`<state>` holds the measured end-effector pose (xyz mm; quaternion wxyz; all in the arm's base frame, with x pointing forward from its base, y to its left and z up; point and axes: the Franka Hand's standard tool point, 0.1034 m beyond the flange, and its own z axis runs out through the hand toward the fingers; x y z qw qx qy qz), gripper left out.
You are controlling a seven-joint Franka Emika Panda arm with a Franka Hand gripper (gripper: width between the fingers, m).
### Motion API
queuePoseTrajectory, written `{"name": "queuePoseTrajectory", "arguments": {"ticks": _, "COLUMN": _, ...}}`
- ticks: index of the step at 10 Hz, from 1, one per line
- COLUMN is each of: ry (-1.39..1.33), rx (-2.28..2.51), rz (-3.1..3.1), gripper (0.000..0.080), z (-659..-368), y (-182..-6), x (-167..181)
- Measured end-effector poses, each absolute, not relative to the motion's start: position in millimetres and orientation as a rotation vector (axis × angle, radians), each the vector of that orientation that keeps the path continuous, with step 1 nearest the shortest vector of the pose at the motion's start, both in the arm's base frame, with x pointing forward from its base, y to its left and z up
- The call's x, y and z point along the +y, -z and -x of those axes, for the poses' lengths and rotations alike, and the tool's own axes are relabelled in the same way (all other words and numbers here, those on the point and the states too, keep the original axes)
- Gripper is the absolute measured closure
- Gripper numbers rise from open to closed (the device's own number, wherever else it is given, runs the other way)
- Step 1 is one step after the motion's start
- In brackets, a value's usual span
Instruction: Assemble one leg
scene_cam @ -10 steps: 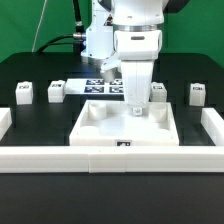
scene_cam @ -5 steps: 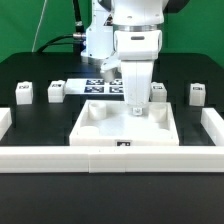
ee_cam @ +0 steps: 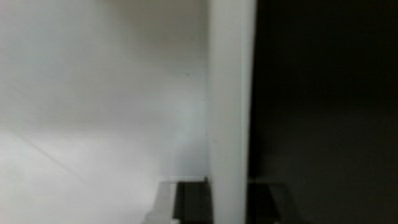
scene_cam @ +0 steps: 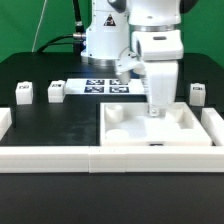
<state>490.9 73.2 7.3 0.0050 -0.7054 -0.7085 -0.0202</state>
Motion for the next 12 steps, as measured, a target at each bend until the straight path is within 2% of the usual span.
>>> {"name": "queuePoseTrajectory", "arguments": {"ticks": 3, "ry": 0.070, "rx": -2.186, "rz": 2.240, "gripper": 0.0741, "z": -500, "y": -7.4, "x": 89}}
{"name": "queuePoseTrajectory", "arguments": {"ticks": 9, "ry": 0.053, "rx": -2.172, "rz": 2.248, "gripper": 0.0741, "z": -503, "y": -7.5, "x": 89}}
{"name": "queuePoseTrajectory", "arguments": {"ticks": 10, "ry": 0.053, "rx": -2.171, "rz": 2.249, "gripper": 0.0662, "z": -503, "y": -7.4, "x": 89}}
{"name": "queuePoseTrajectory", "arguments": {"ticks": 11, "ry": 0.053, "rx": -2.170, "rz": 2.250, "gripper": 0.0662, "z": -503, "y": -7.4, "x": 88}}
{"name": "queuePoseTrajectory", "arguments": {"ticks": 12, "ry": 0.053, "rx": -2.170, "rz": 2.250, "gripper": 0.0474, "z": -503, "y": -7.3, "x": 88}}
